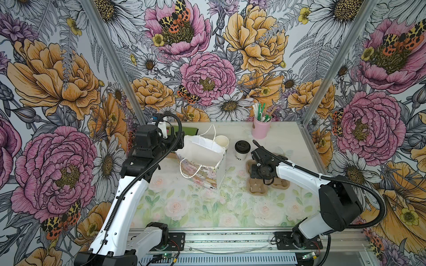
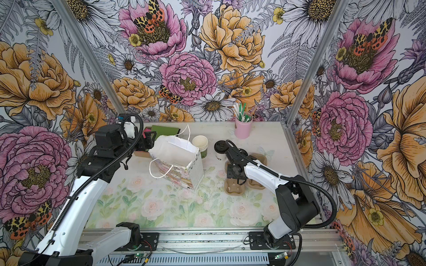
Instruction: Pack the takeout coffee
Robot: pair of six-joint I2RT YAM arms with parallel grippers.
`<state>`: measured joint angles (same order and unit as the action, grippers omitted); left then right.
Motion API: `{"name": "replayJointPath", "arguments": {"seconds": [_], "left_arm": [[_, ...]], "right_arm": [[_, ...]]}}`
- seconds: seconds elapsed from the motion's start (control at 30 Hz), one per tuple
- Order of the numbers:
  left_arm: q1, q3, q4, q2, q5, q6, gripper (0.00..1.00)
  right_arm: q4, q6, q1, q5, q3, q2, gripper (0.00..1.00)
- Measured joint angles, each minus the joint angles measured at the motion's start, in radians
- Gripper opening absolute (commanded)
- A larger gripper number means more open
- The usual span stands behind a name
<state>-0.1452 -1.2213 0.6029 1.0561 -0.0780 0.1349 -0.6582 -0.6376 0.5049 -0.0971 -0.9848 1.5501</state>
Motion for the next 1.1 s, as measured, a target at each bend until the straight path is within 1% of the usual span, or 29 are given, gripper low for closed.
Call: {"name": "replayJointPath", "arguments": {"seconds": [0.27, 0.37, 0.73, 0.87, 0.93, 1.1], "left_arm": [[0.013, 0.033, -0.008, -0.001, -0.010, 0.000, 0.90], [0.013, 0.040, -0.008, -0.001, -0.014, 0.000, 0.90], [0.013, 0.048, -0.019, -0.001, -0.014, 0.000, 0.91], [0.013, 0.054, -0.024, -0.001, -0.014, 0.000, 0.91], [0.013, 0.055, -0.024, -0.001, -0.014, 0.000, 0.91], [0.013, 0.055, -0.025, 0.000, -0.014, 0.000, 0.91]], "right_arm": [[0.013, 0.002, 0.001, 0.007, 0.000, 0.036, 0.42], [0.013, 0.002, 0.001, 0.008, 0.000, 0.038, 0.41], [0.014, 0.010, 0.006, 0.015, 0.000, 0.055, 0.41], [0.015, 0.010, 0.009, 0.015, 0.000, 0.055, 0.43], [0.016, 0.013, 0.013, 0.015, 0.000, 0.055, 0.45], [0.017, 0.026, 0.023, 0.015, 0.000, 0.055, 0.45]]}}
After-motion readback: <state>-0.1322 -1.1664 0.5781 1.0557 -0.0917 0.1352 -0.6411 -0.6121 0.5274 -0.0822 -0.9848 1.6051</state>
